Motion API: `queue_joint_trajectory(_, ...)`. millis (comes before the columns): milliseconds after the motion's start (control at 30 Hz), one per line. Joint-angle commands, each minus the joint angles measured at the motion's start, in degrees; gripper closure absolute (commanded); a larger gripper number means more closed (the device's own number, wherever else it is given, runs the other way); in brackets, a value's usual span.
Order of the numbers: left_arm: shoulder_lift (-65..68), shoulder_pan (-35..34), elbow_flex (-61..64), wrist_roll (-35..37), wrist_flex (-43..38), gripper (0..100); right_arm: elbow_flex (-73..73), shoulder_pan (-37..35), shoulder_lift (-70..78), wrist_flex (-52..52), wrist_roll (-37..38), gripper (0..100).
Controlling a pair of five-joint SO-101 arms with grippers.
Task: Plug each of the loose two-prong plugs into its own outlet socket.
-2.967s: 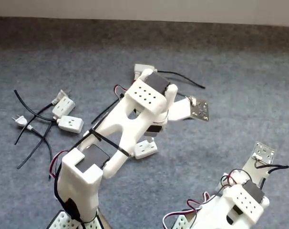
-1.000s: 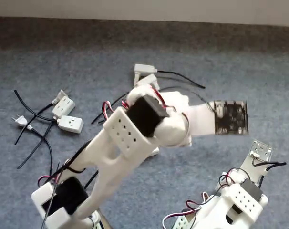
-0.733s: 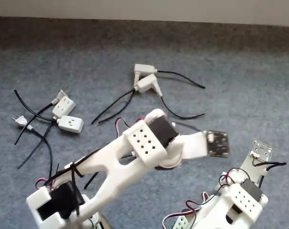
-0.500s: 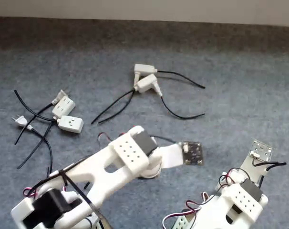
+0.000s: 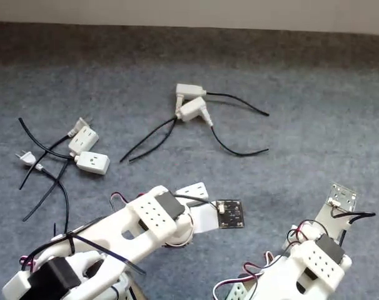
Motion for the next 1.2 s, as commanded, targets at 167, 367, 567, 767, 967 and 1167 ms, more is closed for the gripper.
queue_joint_trajectory(167,-0.9,1.3,-0.2,0.3,-1.4,91,0.6,-1.3,-0.1,-2.1,0.3,99.0)
queue_joint_trajectory(367,-0.6,6.5,-0.7,0.4,-1.8,90,0.6,-1.3,-0.1,-2.1,0.4,99.0)
queue_joint_trajectory(567,-0.5,1.6,-4.6,3.6,-1.8,90,0.6,-1.3,-0.1,-2.1,0.4,99.0)
queue_joint_trajectory(767,-0.6,2.4,-7.3,3.7,3.2,89,0.6,-1.3,-0.1,-2.1,0.4,99.0)
queue_joint_trajectory(967,-0.5,2.5,-7.3,3.7,4.0,83,0.6,-1.3,-0.1,-2.1,0.4,99.0)
queue_joint_trajectory(1167,-0.5,2.4,-7.2,3.8,1.4,83,0.6,-1.3,-0.1,-2.1,0.4,99.0)
